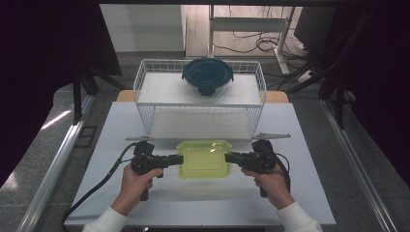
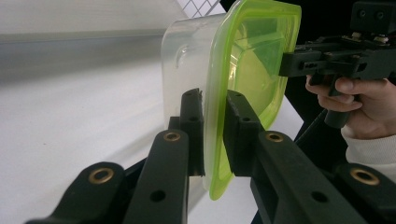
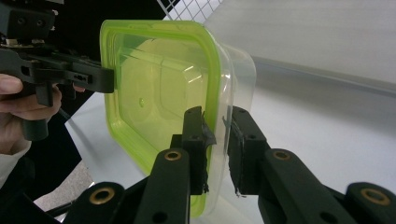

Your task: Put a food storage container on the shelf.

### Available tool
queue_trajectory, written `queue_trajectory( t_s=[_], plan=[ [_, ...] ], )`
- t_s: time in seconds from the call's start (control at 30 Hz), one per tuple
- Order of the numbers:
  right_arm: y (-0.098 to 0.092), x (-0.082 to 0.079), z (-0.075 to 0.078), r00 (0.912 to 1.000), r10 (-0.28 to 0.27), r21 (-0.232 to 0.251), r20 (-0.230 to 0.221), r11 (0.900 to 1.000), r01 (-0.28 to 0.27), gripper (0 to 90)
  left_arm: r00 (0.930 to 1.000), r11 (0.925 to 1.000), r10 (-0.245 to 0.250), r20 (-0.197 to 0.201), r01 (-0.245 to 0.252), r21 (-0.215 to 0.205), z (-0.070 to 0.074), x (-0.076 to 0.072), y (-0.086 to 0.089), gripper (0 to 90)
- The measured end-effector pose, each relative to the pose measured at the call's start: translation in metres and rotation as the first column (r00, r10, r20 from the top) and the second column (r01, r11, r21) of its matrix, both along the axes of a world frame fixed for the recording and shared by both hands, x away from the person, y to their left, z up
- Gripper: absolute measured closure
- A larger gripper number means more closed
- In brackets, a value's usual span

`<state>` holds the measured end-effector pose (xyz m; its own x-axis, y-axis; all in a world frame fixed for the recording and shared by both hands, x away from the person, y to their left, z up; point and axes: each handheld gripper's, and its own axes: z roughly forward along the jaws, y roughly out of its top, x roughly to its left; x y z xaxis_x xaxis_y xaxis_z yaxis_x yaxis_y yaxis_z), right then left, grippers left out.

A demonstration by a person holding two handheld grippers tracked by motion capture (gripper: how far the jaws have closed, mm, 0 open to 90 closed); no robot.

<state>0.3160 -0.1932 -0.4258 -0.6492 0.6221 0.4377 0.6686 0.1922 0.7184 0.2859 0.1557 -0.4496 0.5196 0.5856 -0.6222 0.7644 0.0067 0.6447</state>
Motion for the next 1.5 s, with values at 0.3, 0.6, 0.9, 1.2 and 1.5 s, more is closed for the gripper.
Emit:
queue_trajectory(
  t_s=[0.3, 0.6, 0.9, 1.2, 1.5],
  plan=[
    [0.005, 0.005, 0.013, 0.9996, 0.002, 0.011, 0.027, 1.0, -0.002, 77.2, 0.9996, 0.9999, 0.014, 0.023, -0.014, 0.001, 0.015, 0.006, 0.006, 80.4],
    [0.008, 0.008, 0.028, 0.9982, 0.003, 0.023, 0.06, 1.0, -0.004, 77.2, 0.9986, 0.9999, 0.016, 0.05, -0.016, 0.004, 0.033, 0.009, 0.009, 80.3],
    [0.009, 0.011, 0.041, 0.9965, 0.003, 0.032, 0.083, 0.999, -0.006, 77.1, 0.9978, 0.9999, 0.014, 0.065, -0.013, -0.002, 0.046, 0.013, 0.011, 80.3],
    [0.01, 0.013, 0.054, 0.9945, 0.0, 0.043, 0.105, 0.999, -0.005, 77.2, 0.9965, 0.9999, 0.014, 0.082, -0.013, -0.009, 0.059, 0.017, 0.013, 80.3],
    [0.013, 0.016, 0.068, 0.9908, 0.003, 0.048, 0.135, 0.999, -0.01, 77.2, 0.9946, 0.9998, 0.018, 0.103, -0.017, -0.009, 0.073, 0.02, 0.016, 80.3]
  ],
)
